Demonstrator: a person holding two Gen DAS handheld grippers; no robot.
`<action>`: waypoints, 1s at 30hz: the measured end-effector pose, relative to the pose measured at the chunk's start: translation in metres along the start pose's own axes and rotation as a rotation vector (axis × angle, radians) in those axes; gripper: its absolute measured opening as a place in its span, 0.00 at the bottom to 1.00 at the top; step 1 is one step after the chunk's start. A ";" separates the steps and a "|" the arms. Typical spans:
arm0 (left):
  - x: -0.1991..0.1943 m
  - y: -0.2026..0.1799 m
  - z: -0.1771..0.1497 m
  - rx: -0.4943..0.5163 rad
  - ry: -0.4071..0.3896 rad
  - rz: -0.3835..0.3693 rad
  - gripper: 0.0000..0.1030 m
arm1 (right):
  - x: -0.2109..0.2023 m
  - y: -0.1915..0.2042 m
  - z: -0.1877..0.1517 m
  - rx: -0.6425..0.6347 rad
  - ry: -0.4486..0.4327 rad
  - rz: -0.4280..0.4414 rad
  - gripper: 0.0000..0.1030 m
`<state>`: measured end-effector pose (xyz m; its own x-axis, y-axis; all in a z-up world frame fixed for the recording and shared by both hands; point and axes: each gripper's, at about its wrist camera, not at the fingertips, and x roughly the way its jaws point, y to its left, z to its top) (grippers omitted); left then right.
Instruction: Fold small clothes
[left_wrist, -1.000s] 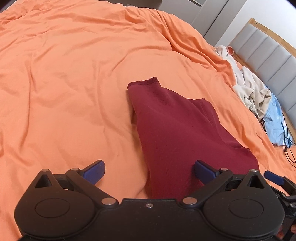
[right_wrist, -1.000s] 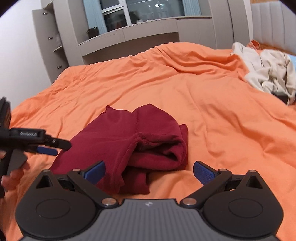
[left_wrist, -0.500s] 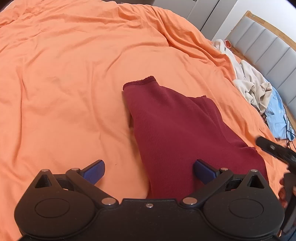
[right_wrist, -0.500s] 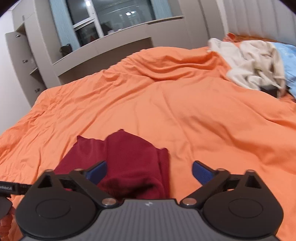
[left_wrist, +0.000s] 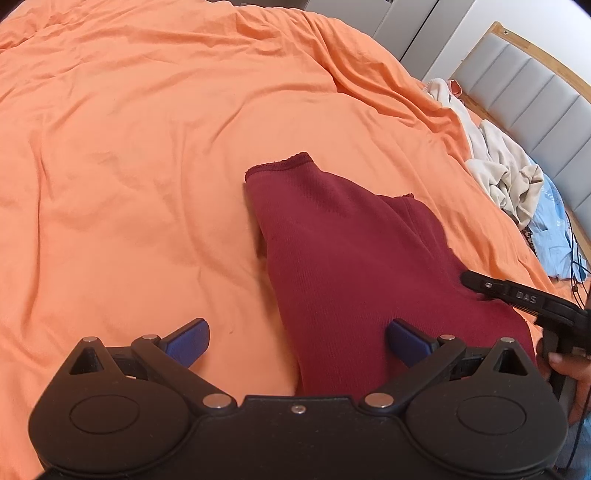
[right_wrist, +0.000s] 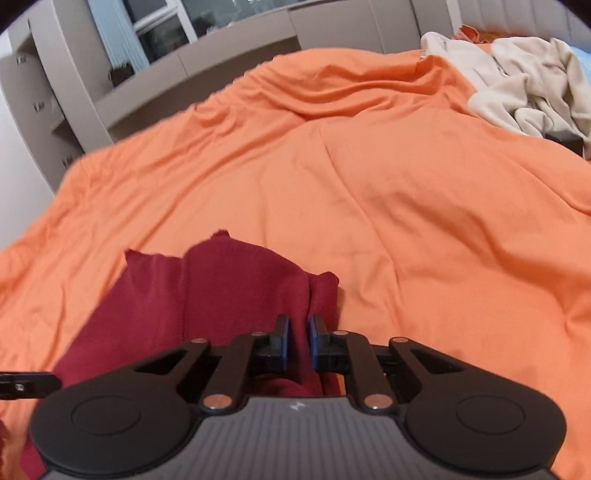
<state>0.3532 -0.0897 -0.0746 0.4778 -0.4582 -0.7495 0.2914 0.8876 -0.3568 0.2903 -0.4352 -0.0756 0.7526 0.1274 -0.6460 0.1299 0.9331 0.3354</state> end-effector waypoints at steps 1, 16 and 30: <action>0.000 0.000 0.000 0.001 -0.002 -0.001 1.00 | -0.005 -0.001 -0.001 -0.005 -0.011 0.002 0.10; 0.022 0.012 0.005 -0.050 0.028 -0.041 1.00 | -0.003 -0.015 -0.010 0.094 0.020 -0.022 0.66; 0.035 0.012 0.007 -0.110 0.071 -0.073 0.97 | 0.003 -0.014 -0.017 0.160 0.019 0.055 0.41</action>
<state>0.3792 -0.0953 -0.1011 0.3978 -0.5210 -0.7552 0.2289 0.8535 -0.4682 0.2796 -0.4416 -0.0941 0.7492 0.1849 -0.6360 0.1908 0.8593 0.4745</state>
